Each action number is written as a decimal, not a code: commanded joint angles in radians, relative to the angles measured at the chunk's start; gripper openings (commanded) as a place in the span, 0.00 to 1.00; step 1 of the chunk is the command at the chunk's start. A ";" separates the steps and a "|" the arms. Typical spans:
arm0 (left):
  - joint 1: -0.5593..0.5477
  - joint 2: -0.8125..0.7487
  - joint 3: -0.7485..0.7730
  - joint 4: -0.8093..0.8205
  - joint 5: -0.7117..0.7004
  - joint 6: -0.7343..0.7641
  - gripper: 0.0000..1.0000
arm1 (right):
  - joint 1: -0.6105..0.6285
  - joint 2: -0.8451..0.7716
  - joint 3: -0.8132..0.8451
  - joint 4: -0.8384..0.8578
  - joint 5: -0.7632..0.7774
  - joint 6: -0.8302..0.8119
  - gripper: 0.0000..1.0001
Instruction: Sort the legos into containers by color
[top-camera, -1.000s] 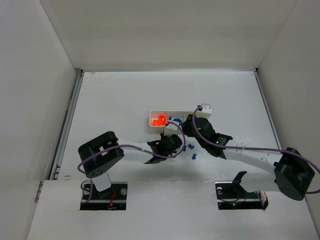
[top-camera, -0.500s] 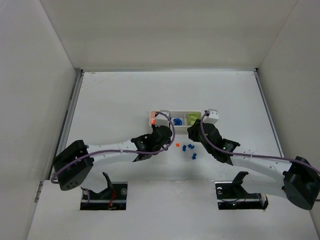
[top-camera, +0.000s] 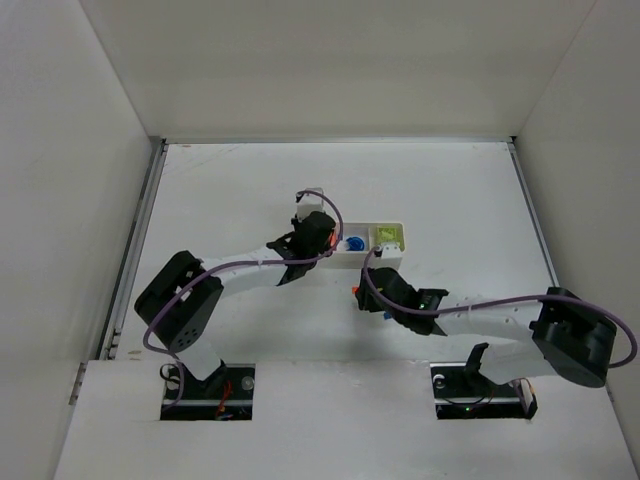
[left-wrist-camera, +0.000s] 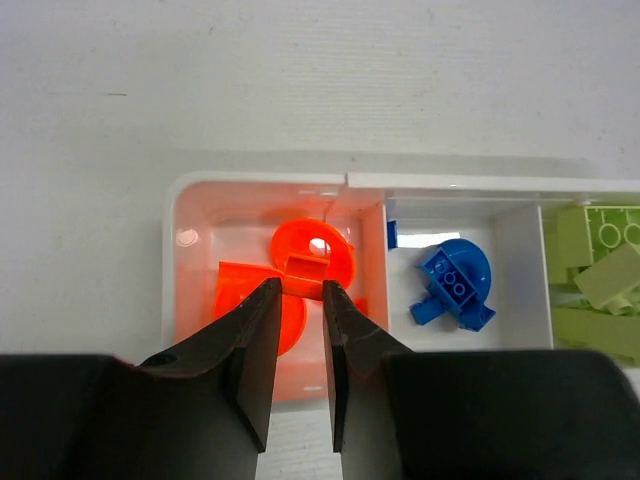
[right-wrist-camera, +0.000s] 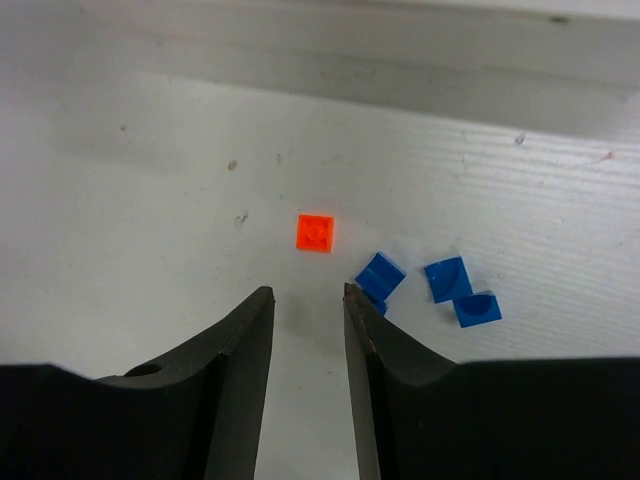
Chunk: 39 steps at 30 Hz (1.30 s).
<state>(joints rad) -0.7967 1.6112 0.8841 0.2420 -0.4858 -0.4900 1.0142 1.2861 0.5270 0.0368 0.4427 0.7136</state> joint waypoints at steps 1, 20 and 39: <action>0.004 0.016 0.052 0.016 0.016 0.024 0.22 | 0.010 0.044 0.050 0.024 0.005 0.007 0.42; -0.032 -0.175 -0.083 0.022 -0.010 -0.018 0.38 | 0.010 0.246 0.149 0.018 0.076 -0.020 0.36; -0.112 -0.569 -0.401 -0.110 -0.050 -0.136 0.37 | 0.039 0.111 0.211 -0.020 0.117 -0.037 0.20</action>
<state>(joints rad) -0.8803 1.0801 0.5148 0.1520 -0.5156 -0.5961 1.0424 1.4616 0.6819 0.0025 0.5457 0.6991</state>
